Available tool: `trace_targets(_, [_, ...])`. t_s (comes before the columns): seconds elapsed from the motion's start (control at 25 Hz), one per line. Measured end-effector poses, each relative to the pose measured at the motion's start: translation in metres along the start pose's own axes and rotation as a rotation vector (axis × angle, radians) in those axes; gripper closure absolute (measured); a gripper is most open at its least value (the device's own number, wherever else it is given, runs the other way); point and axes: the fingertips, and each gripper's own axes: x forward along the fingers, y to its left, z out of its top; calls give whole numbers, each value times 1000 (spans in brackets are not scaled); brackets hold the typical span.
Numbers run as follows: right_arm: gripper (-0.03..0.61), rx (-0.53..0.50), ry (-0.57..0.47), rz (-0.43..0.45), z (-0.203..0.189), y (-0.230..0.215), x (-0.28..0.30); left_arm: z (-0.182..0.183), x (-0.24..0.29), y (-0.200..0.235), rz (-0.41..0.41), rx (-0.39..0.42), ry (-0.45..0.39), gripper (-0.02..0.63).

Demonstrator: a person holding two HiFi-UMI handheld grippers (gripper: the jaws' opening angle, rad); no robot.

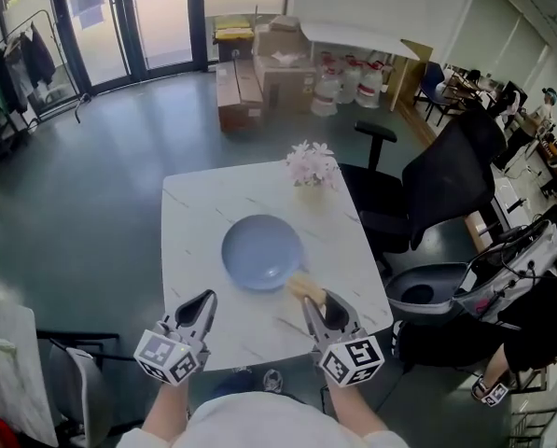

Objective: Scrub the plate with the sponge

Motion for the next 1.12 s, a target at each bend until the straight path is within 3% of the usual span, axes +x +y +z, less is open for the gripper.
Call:
trace_targets(0.64, [433,10,-42,-105,14,7,66,21,47,68,-117,-12,22,577])
trace_targets(1.12, [433,-7,6,-45,21,-21,106,18,85,92,-55,-48,26,577])
